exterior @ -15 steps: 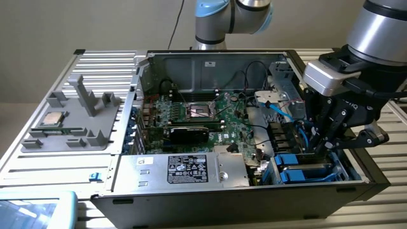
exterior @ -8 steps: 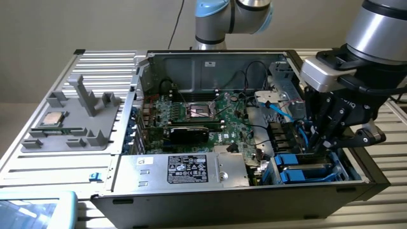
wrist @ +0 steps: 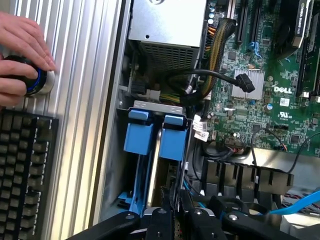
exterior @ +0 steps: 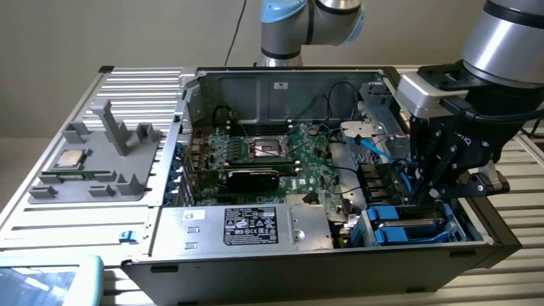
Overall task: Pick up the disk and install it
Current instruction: 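Insert the first disk wire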
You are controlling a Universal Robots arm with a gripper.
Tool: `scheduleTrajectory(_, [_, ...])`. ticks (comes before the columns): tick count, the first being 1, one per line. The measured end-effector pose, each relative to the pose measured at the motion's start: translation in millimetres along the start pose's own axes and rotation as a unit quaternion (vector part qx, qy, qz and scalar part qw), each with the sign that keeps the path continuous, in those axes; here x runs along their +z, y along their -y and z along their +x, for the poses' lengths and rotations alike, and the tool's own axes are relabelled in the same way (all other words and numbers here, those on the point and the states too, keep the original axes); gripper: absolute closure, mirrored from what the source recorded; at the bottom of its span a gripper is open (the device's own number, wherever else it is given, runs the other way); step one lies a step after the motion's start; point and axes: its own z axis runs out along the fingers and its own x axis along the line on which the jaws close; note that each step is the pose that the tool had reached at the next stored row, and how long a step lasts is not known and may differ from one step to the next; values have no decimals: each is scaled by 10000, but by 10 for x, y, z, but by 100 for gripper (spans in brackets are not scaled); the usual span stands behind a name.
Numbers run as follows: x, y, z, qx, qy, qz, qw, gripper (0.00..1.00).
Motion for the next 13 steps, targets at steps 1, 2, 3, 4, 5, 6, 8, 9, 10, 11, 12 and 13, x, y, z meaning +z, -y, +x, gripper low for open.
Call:
scheduleTrajectory(1, [1,0,0,30,-33,-6,10000,83])
scheduleTrajectory(2, [2,0,0,58,-65,-12,10000,83])
scheduleTrajectory(3, [3,0,0,83,-100,-19,9999,83])
scheduleTrajectory(4, [5,0,0,105,-125,-23,9999,83])
scheduleTrajectory(5, [8,0,-1,130,-138,-28,9998,83])
scheduleTrajectory(6, [9,0,-1,164,-145,-32,9998,83])
scheduleTrajectory(8, [11,0,-1,243,-152,-40,9996,83])
scheduleTrajectory(9, [15,0,-2,276,-155,-44,9995,83])
scheduleTrajectory(10, [18,1,-2,301,-158,-47,9994,83])
scheduleTrajectory(11, [19,1,-4,308,-164,-48,9994,83])
scheduleTrajectory(12, [19,1,-4,308,-164,-48,9994,83])
scheduleTrajectory(13, [19,1,-4,308,-164,-48,9994,83])
